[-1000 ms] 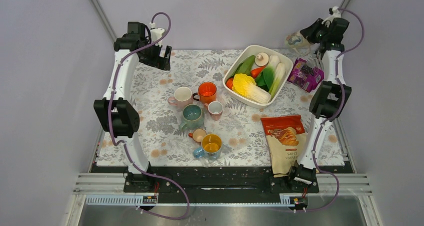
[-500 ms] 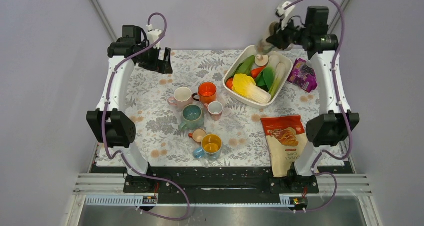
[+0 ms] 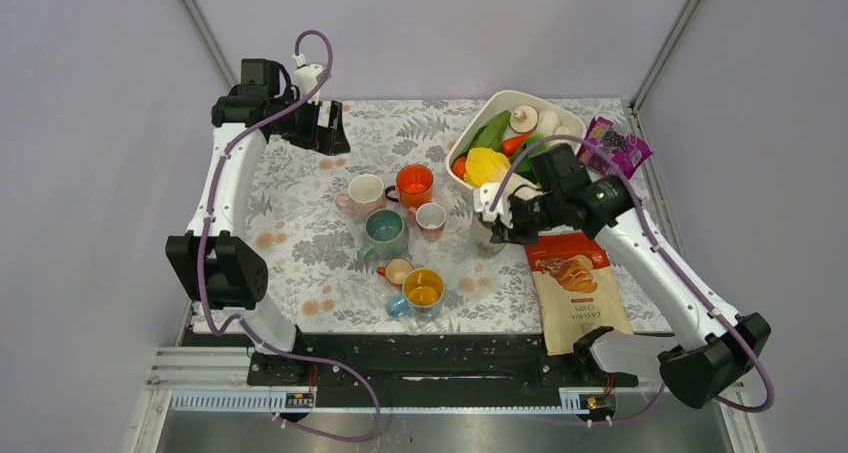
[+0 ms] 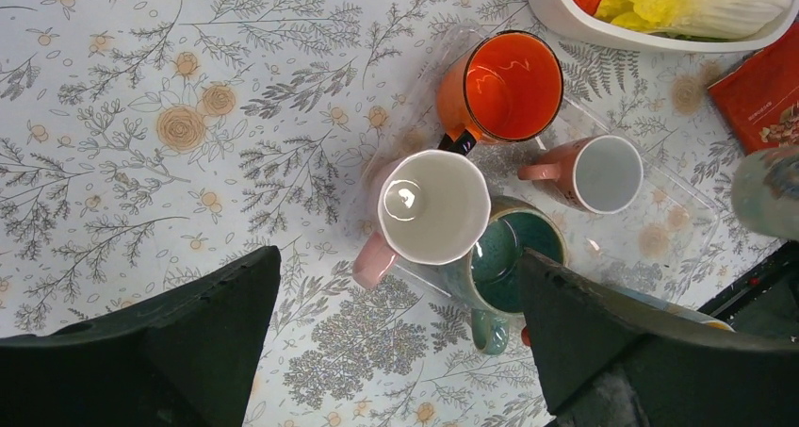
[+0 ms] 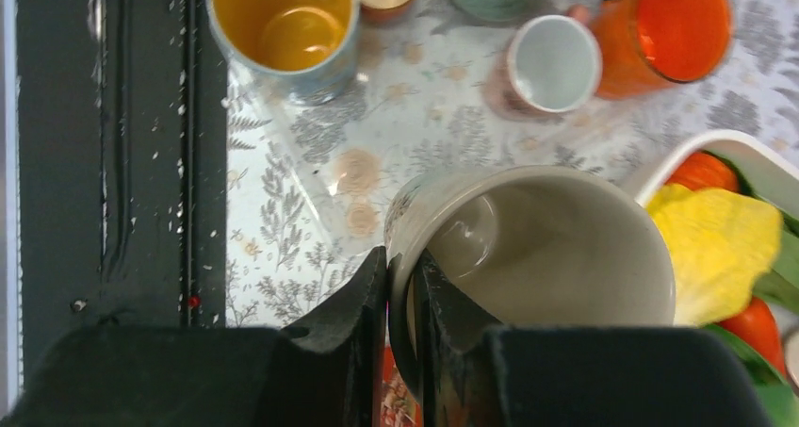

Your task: Turn the mug right side up

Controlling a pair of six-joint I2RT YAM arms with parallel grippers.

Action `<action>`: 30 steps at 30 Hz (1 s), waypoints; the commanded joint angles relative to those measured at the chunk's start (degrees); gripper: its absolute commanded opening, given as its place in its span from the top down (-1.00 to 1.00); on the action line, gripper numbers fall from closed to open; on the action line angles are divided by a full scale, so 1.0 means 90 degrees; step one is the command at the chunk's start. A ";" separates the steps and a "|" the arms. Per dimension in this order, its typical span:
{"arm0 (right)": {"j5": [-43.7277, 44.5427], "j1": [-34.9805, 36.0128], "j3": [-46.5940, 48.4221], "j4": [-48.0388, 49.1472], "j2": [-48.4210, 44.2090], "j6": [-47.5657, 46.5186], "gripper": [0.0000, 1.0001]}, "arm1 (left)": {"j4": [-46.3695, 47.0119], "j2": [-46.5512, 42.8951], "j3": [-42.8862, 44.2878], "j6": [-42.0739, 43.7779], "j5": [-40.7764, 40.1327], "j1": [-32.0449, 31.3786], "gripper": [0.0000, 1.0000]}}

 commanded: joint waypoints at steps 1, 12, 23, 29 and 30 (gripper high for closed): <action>0.0550 0.0769 -0.0573 0.1273 -0.0241 -0.0484 1.00 | 0.0375 -0.0352 -0.0179 -0.0059 0.0273 0.0040 -0.98; 0.0676 0.1341 -0.1562 0.3278 0.0593 -0.0282 1.00 | 0.0514 -0.0715 -0.0734 -0.0143 0.0240 0.0040 -0.98; 0.0569 0.1525 -0.2074 0.3540 0.0704 -0.0164 1.00 | 0.0515 -0.0856 -0.0832 0.0023 0.0040 0.0040 -0.98; 0.0569 0.1715 -0.1974 0.3167 0.0884 -0.0219 1.00 | 0.0510 -0.0769 -0.0769 0.0019 0.0045 0.0040 -0.98; 0.0591 0.1731 -0.1924 0.3100 0.0914 -0.0208 1.00 | 0.0515 -0.0764 -0.0768 0.0014 0.0045 0.0040 -0.98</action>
